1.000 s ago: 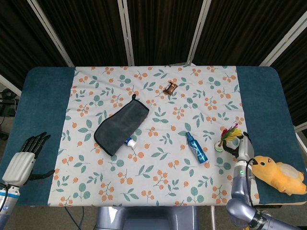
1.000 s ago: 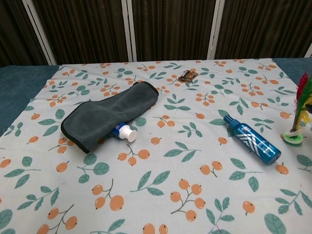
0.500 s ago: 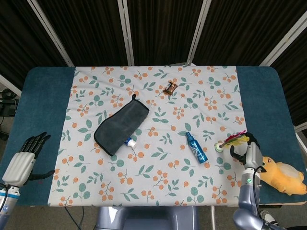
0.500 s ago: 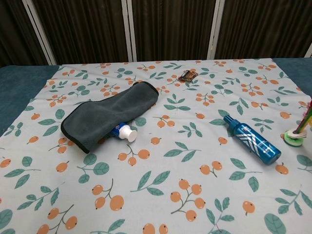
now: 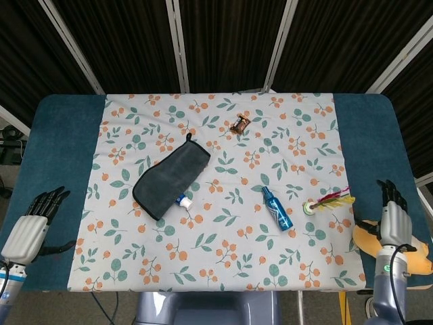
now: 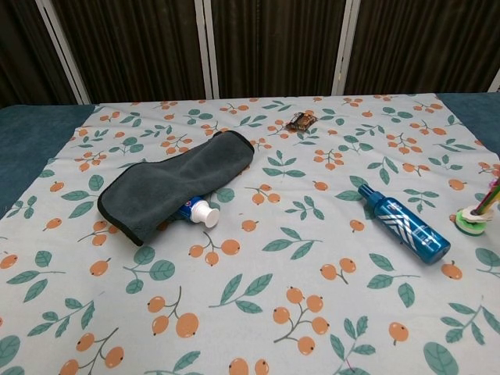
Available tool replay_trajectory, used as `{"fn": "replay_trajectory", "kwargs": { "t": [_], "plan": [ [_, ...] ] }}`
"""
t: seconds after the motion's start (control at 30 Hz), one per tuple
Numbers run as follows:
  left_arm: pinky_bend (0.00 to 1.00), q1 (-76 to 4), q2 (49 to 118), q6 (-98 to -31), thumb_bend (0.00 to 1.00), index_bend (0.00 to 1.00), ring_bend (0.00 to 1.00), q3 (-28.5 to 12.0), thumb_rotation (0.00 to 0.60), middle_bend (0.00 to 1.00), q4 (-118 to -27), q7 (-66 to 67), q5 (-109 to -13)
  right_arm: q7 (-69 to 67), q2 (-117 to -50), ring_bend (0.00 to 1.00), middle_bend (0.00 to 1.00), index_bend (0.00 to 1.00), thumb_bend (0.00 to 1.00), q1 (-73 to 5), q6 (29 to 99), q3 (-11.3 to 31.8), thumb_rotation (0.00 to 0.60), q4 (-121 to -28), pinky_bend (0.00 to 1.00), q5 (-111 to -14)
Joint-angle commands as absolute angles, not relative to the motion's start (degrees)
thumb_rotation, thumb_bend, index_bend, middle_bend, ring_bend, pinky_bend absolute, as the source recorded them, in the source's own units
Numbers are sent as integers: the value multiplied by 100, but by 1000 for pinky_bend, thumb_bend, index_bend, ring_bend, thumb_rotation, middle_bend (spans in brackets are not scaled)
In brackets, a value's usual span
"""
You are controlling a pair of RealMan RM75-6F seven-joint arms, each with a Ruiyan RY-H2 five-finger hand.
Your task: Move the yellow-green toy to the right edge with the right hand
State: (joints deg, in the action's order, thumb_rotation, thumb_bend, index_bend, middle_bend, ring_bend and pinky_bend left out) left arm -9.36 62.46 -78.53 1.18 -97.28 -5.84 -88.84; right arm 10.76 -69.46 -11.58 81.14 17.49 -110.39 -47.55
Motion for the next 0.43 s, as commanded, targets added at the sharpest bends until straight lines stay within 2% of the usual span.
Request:
{"fn": "replay_trajectory", "kwargs": {
  "t": [0.03, 0.2, 0.43],
  "plan": [
    [0, -916, 6238, -7933, 173, 0, 0, 128, 597, 0, -9684, -506, -8964, 753, -6277, 0, 0, 69, 205, -772, 8028, 1149, 600, -11050, 0, -6018],
    [0, -831, 6257, -8202, 171, 0, 0, 155, 595, 0, -9530, -314, -9179, 472, -5921, 0, 0, 6, 142, -445, 8426, 528, 600, -10417, 0, -7691],
    [0, -634, 6239, -8483, 169, 0, 0, 320, 598, 0, -9386, -202, -9418, 489, -5944, 0, 0, 0, 114, -424, 8609, 161, 600, -10005, 0, -8863]
  ]
}}
